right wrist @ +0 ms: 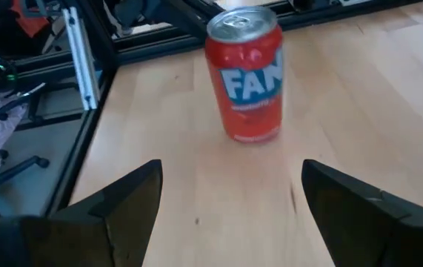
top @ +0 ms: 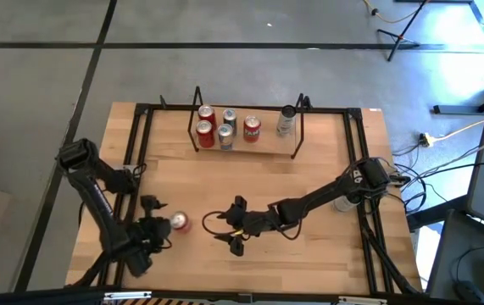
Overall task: Place canned beverage on shelf
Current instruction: Put the red soda can on the shelf aligned with the other red soda can
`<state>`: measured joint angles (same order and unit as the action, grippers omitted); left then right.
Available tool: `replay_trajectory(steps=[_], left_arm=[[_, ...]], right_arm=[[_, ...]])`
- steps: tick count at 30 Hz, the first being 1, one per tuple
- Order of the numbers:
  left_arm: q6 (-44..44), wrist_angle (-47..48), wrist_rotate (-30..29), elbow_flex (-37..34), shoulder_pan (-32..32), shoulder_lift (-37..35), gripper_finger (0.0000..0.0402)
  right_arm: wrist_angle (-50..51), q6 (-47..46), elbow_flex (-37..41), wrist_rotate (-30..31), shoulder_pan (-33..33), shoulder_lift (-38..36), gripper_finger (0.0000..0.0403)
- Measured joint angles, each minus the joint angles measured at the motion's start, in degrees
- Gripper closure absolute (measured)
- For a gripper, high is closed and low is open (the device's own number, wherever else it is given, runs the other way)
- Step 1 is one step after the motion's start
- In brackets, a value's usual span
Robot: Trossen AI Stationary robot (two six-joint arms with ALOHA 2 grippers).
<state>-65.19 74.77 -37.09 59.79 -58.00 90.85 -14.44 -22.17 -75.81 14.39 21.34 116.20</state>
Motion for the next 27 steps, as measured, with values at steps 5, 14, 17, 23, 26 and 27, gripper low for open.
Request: replay_trajectory(steps=[5,14,17,23,26,27], left_arm=[[4.21,-2.78,-2.65,0.00,5.25,0.00,0.0031],[4.25,-9.21,-0.96,-0.03,8.13,0.00,0.0031],[3.86,-13.67,0.00,-0.04,8.00,0.00,0.0031],[-5.67,-17.69,3.88,-0.04,6.35,0.19,0.0031],[-13.25,-18.20,-2.13,-0.53,5.02,0.39,0.0031],[-16.76,-18.05,-3.91,-0.85,5.01,0.39,0.0031]], right_arm=[[1.43,0.47,0.00,1.14,-0.32,0.00,0.0094],[3.06,1.57,0.00,8.35,-3.92,1.81,0.0094],[0.55,1.55,0.01,8.41,-6.46,4.07,0.0094],[-9.70,1.51,-1.16,6.11,-10.39,8.46,0.0094],[-9.46,1.66,-4.57,5.53,-11.07,10.57,0.0094],[-9.66,1.90,-5.71,5.53,-11.09,11.31,0.0094]])
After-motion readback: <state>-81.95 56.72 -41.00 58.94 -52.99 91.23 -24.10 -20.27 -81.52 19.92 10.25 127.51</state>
